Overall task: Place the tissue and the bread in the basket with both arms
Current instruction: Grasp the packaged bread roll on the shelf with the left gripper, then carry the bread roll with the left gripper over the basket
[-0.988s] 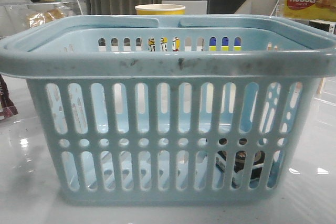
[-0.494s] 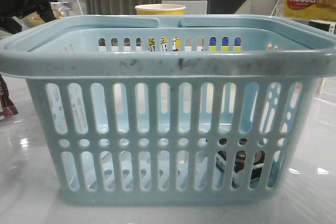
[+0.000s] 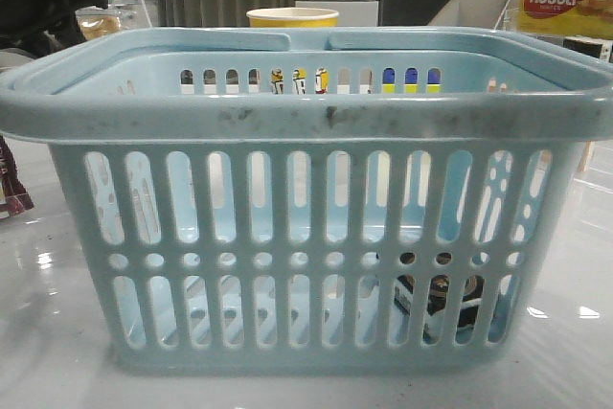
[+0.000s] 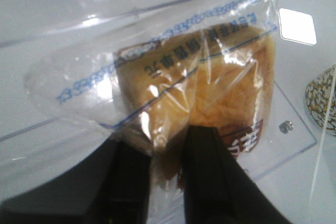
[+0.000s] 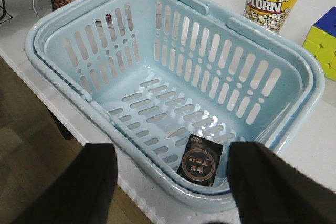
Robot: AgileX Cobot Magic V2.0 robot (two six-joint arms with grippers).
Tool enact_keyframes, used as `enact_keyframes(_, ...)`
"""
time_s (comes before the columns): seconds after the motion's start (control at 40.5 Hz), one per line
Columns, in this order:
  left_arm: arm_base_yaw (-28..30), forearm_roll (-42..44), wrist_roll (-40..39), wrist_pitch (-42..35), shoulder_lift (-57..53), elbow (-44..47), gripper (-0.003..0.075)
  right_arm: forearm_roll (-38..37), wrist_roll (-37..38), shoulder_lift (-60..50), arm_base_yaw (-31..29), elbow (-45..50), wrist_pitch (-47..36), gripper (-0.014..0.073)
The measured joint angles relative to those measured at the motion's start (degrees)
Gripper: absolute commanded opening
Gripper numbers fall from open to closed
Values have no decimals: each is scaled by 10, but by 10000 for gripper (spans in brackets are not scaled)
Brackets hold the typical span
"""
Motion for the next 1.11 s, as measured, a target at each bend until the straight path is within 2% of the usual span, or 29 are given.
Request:
enact_keyframes(0.148, 0, 0, 0, 43, -32, 0, 92, 0, 0, 0, 0, 0, 0, 552)
enact_keyframes(0.469, -3, 4, 4, 171, -170, 0, 92, 0, 0, 0, 0, 0, 0, 552)
enact_keyframes(0.593, -23, -2, 35, 197, -235, 0, 92, 0, 0, 0, 0, 0, 0, 552)
enact_keyframes(0.889, -150, -22, 112, 222, -353, 10, 92, 0, 0, 0, 0, 0, 0, 552)
enact_keyframes(1.111, -270, -26, 158, 224, -381, 76, 92, 0, 0, 0, 0, 0, 0, 552)
